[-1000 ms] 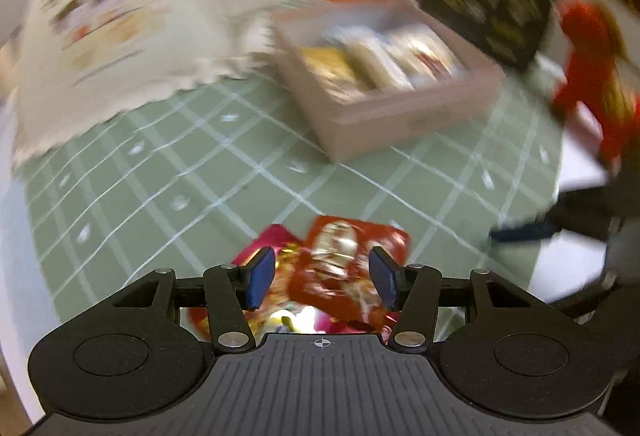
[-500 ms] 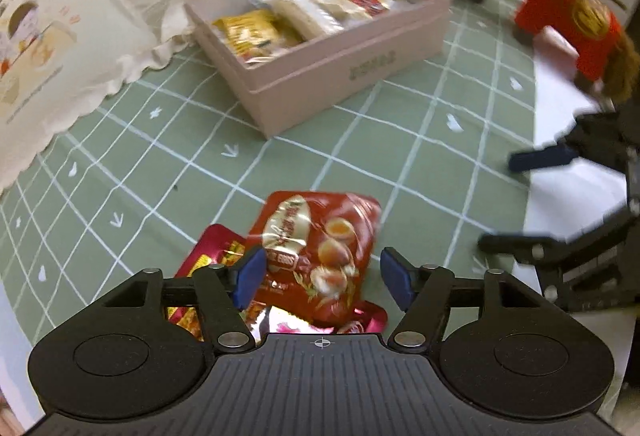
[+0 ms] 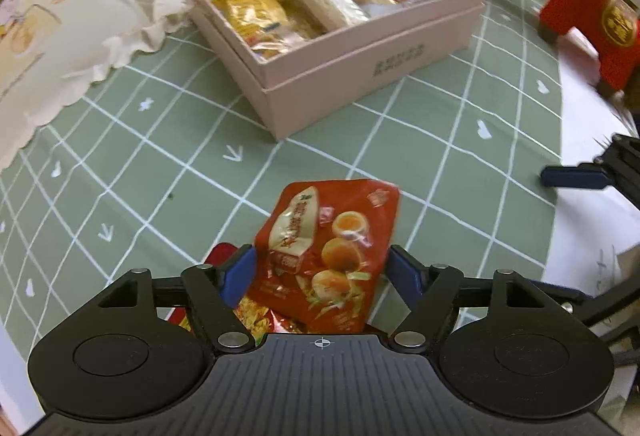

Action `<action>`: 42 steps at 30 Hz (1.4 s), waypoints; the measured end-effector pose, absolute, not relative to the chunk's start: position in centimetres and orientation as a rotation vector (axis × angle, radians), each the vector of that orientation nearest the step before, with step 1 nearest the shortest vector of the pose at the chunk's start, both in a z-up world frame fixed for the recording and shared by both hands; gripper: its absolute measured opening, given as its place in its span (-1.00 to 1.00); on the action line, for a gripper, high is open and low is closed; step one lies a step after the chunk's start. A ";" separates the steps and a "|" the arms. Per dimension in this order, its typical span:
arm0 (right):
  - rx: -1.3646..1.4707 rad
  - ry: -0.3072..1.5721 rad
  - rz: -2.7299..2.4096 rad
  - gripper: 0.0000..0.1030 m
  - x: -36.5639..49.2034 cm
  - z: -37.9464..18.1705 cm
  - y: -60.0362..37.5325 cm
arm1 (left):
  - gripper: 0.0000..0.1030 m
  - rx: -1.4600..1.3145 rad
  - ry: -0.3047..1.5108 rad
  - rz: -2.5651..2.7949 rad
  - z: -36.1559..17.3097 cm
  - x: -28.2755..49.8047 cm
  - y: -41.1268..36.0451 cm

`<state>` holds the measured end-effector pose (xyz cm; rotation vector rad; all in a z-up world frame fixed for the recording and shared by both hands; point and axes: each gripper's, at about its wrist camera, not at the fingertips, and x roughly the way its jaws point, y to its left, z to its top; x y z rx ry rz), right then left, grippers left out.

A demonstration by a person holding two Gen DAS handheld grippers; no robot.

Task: Organize snacks

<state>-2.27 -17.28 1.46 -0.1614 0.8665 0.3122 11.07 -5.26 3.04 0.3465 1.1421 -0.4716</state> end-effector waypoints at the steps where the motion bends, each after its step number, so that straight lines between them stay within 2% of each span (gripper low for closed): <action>1: -0.161 0.862 0.315 0.62 -2.4 1.5 -17.4 | 0.49 0.358 1.147 -0.484 3.1 11.1 -5.3; 7: -0.163 0.840 0.333 0.84 -3.2 1.0 -17.6 | 0.40 0.334 1.157 -0.454 3.2 11.0 -5.2; 10: -0.163 0.847 0.331 0.92 -3.3 0.8 -17.4 | 0.27 0.287 1.130 -0.435 3.6 10.5 -4.6; 15: -0.175 0.918 0.340 0.95 -2.2 1.2 -17.1 | -0.22 0.181 1.032 -0.391 5.4 8.8 -2.8; 20: -0.122 0.976 0.341 0.83 -0.9 2.1 -17.4 | -0.35 0.026 0.963 -0.354 6.7 7.1 0.4; 22: -0.094 0.964 0.337 0.83 -0.7 2.9 -17.6 | -0.69 -0.025 0.926 -0.327 7.5 6.1 1.5; 29: -0.088 0.936 0.389 0.83 0.3 5.0 -16.1 | -0.70 -0.179 0.874 -0.215 8.7 3.2 6.4; 36: -0.111 0.917 0.500 0.78 1.5 5.7 -10.3 | -0.65 -0.522 0.901 -0.129 7.6 1.1 12.6; 42: -0.184 0.893 0.541 0.77 2.6 5.7 -6.0 | -0.63 -0.549 0.904 -0.065 7.3 -0.1 13.6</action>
